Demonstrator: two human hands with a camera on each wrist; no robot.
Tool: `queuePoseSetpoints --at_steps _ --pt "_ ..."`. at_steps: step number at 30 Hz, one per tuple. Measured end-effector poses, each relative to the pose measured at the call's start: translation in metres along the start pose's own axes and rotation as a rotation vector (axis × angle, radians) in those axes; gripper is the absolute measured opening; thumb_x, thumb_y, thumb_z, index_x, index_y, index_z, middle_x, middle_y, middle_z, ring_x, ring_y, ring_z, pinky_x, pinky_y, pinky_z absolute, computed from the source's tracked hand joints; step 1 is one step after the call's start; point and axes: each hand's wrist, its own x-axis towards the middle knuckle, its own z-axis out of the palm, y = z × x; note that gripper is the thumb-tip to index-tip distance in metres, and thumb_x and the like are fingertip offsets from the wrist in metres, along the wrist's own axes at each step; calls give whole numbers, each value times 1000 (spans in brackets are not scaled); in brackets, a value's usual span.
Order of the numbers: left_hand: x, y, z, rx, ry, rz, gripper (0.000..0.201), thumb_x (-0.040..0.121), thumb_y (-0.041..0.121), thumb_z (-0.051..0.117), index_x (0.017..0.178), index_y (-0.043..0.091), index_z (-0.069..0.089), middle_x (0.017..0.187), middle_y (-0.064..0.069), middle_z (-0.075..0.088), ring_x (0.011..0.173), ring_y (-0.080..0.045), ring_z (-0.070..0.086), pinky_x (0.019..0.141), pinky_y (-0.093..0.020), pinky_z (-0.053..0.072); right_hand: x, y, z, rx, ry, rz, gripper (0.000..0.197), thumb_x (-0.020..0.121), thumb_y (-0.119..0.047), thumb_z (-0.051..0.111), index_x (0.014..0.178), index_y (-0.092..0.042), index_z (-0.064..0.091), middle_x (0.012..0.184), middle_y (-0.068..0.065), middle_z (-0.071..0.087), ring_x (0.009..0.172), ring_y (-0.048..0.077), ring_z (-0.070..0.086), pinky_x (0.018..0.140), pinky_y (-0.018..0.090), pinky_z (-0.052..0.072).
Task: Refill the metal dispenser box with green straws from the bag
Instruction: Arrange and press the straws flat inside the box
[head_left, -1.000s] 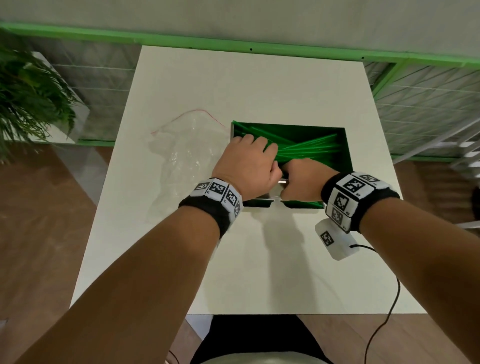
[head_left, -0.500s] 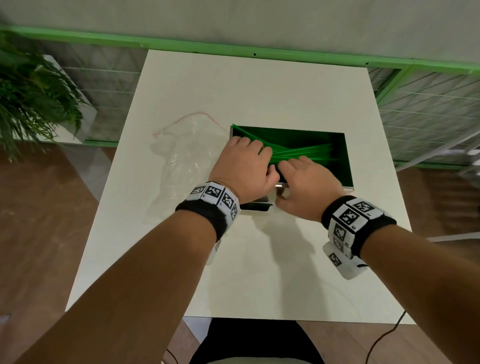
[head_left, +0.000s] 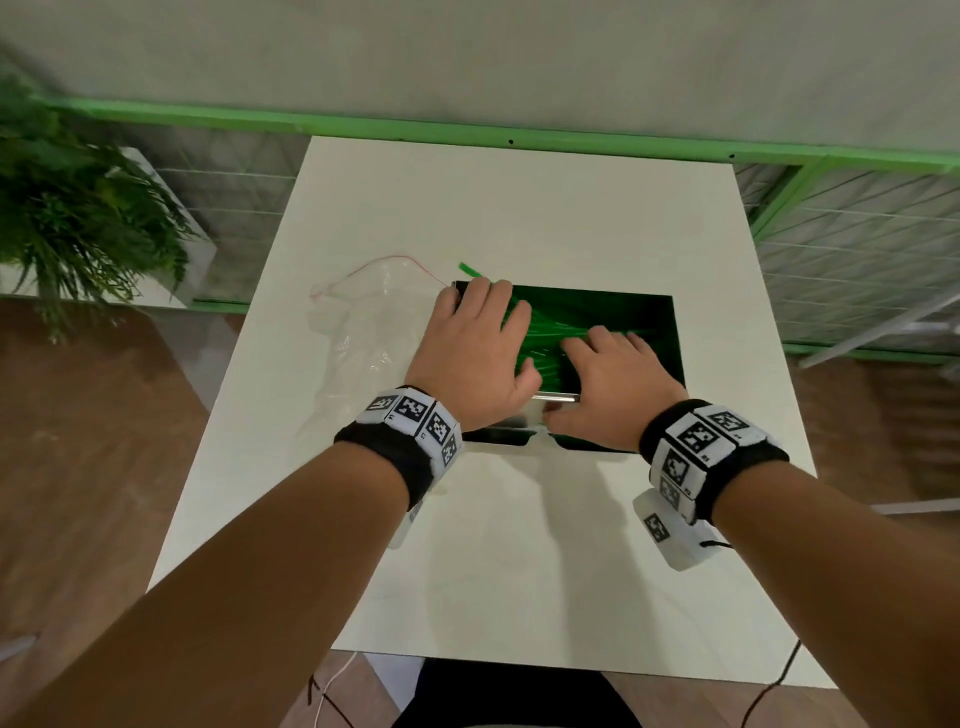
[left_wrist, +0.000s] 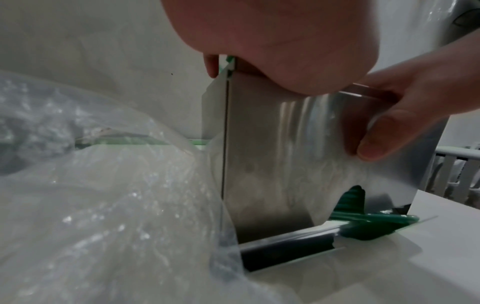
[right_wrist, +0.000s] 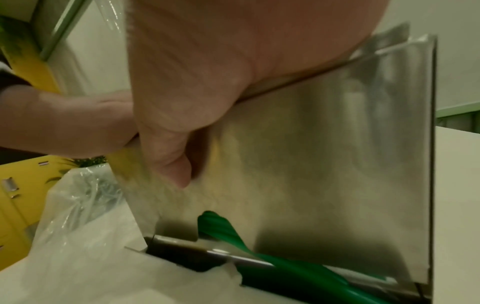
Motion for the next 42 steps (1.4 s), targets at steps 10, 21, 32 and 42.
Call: queuePoseSetpoints --at_steps 10,21,32,42 --pt "0 -2 0 -56 -70 -145 72 82 58 46 135 11 55 153 -17 43 148 -39 30 117 -62 23 3 2 4 81 -10 21 98 66 -68 53 149 -21 32 162 7 28 151 26 20 121 56 18" --pt "21 -42 -20 -221 -117 -321 28 93 0 55 116 7 67 114 -13 65 102 -33 62 87 -49 53 2 1 -2 34 -63 38 87 65 -75 47 138 -27 45 127 6 49 122 30 46 110 52 33" --pt "-3 -66 -49 -538 199 -406 20 96 7 61 105 13 77 98 1 75 88 -14 64 84 -20 48 -12 2 1 114 253 -65 86 65 -62 58 139 -18 47 132 9 50 122 31 46 106 48 37" --pt "3 -3 2 -244 -35 -97 39 94 35 53 125 16 68 136 -5 61 130 -27 51 114 -53 34 -7 2 2 107 147 -48 92 73 -73 45 148 -20 39 153 10 42 138 31 40 114 52 31"
